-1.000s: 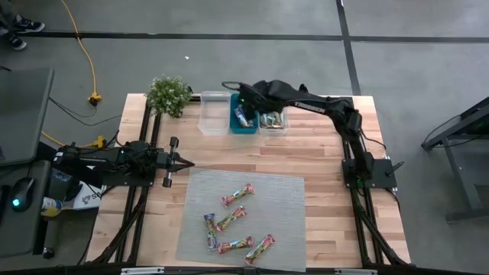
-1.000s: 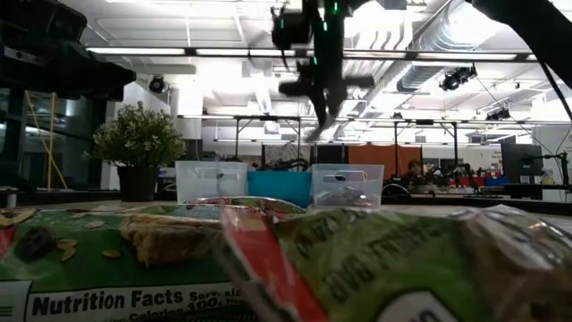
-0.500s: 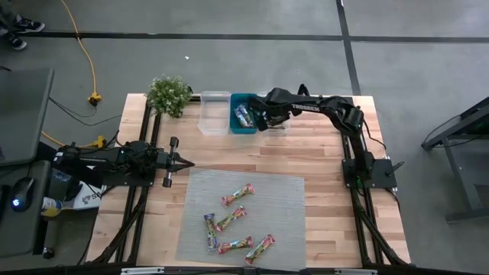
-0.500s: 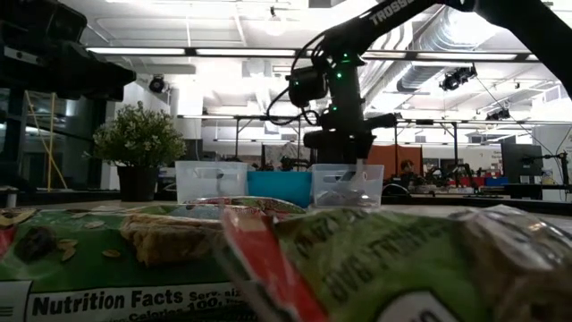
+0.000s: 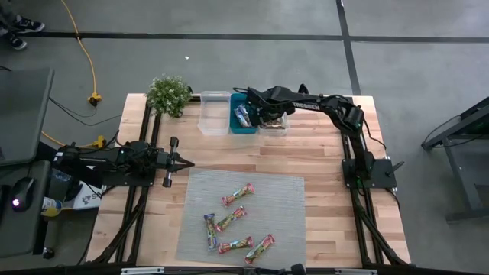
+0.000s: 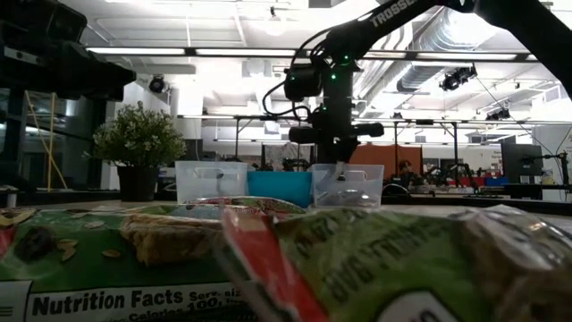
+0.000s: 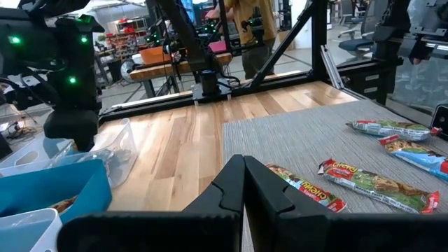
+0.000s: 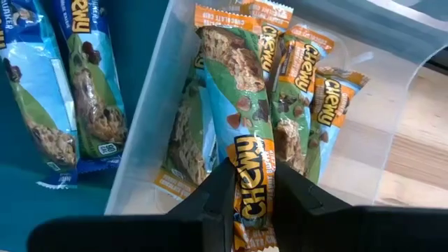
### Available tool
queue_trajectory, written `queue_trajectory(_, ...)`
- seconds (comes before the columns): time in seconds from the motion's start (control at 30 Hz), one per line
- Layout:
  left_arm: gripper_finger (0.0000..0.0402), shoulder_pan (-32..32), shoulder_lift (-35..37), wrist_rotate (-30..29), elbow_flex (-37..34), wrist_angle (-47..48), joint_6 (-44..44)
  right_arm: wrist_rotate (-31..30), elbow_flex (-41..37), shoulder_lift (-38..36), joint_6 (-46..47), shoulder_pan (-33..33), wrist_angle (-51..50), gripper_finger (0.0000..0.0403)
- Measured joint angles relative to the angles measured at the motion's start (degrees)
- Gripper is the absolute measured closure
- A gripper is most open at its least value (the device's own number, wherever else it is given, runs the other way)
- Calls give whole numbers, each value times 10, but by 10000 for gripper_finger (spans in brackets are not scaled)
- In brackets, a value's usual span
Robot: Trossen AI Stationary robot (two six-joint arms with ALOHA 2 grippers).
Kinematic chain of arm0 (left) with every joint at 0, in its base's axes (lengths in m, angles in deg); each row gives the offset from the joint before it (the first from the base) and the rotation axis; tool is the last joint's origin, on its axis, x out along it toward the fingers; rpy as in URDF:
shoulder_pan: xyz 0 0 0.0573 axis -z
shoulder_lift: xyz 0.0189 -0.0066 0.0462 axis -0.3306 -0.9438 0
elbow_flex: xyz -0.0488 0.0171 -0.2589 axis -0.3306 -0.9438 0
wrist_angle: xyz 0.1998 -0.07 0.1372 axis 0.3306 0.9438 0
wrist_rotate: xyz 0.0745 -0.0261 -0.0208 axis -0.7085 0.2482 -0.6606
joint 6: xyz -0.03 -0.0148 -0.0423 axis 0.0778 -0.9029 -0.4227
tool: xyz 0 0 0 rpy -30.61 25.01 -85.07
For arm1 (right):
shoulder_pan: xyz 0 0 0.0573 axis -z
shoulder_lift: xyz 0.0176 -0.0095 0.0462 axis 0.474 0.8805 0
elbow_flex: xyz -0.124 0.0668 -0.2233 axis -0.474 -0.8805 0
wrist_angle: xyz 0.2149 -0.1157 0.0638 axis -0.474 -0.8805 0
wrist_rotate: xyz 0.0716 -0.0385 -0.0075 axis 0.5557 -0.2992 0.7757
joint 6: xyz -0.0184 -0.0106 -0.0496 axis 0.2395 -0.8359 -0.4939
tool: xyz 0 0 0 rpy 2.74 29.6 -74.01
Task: Pick and place Granola Bars by type
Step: Put the orange granola bar into the right transparent bin, then put the red granola bar into the left transparent bin
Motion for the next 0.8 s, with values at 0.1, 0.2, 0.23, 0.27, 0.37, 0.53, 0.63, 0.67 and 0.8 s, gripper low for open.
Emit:
queue_trajectory(0.1,401,0,0,0,0,0,0,2,0,0,2,0,-6,346)
queue_trajectory(0.2,401,0,0,0,0,0,0,8,0,0,-14,-1,-6,335)
queue_trajectory(0.23,401,0,0,0,0,0,0,7,0,0,-17,-3,-6,329)
queue_trajectory(0.27,401,0,0,0,0,0,0,7,0,0,-19,-4,-6,323)
queue_trajectory(0.37,401,0,0,0,0,0,0,9,0,0,-25,-7,-6,298)
queue_trajectory(0.53,401,0,0,0,0,0,0,14,0,0,-39,-15,-7,256)
queue_trajectory(0.63,401,0,0,0,0,0,0,23,5,0,-59,-20,-10,235)
queue_trajectory(0.67,401,0,0,0,0,0,0,23,10,0,-64,-23,-13,230)
queue_trajectory(0.8,401,0,0,0,0,0,0,1,48,0,-90,-32,-37,220)
